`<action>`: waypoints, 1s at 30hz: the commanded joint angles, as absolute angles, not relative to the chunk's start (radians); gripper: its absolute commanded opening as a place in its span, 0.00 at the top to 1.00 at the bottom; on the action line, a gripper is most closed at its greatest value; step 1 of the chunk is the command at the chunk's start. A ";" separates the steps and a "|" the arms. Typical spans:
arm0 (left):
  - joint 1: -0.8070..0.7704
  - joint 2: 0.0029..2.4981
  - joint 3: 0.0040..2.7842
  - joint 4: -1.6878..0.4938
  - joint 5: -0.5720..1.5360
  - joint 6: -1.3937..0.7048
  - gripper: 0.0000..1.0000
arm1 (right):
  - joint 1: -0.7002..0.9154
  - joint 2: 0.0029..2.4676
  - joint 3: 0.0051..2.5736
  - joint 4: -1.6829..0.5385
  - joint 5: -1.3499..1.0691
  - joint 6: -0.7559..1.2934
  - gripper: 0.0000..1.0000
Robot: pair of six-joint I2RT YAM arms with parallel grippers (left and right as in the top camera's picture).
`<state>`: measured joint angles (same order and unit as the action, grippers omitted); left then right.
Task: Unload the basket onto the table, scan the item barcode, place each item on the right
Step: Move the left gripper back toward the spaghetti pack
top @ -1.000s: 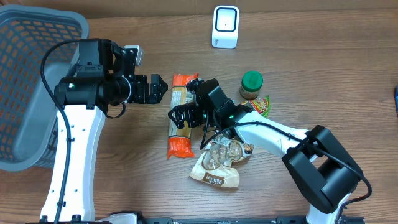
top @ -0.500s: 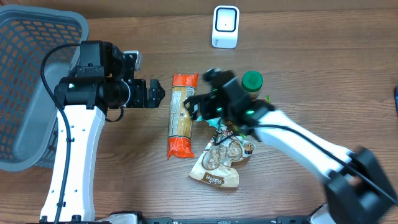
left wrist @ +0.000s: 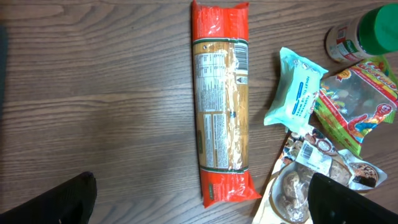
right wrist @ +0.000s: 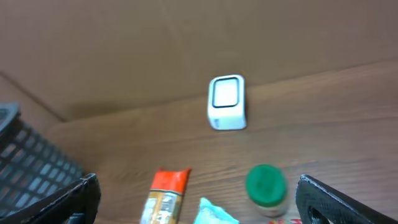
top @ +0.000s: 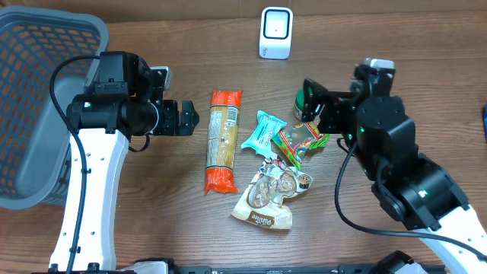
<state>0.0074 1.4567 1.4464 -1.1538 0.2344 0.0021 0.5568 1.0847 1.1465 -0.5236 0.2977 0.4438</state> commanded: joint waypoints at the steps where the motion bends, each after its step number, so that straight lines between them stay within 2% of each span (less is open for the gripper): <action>1: 0.006 1.442 1.428 -1.158 0.230 0.000 0.00 | 0.559 1.114 1.159 -0.550 0.351 0.441 0.00; 6: -0.015 1.442 1.327 -1.153 0.276 -0.001 0.00 | 0.559 1.113 1.159 -0.562 0.351 0.443 0.00; 12: -0.131 1.442 1.149 -1.059 0.288 -0.069 0.00 | 0.559 1.110 1.159 -0.550 0.351 0.442 0.00; 20: -0.322 1.472 1.066 -0.932 0.088 -0.211 0.00 | 0.559 1.110 1.159 -0.549 0.329 0.443 0.00; 25: -0.365 1.568 1.066 -0.911 -0.062 -0.319 0.00 | 0.559 1.110 1.159 -0.556 0.312 0.446 0.00; 30: -0.367 1.693 1.066 -0.849 -0.079 -0.364 0.00 | 0.559 1.110 1.159 -0.565 0.312 0.446 0.00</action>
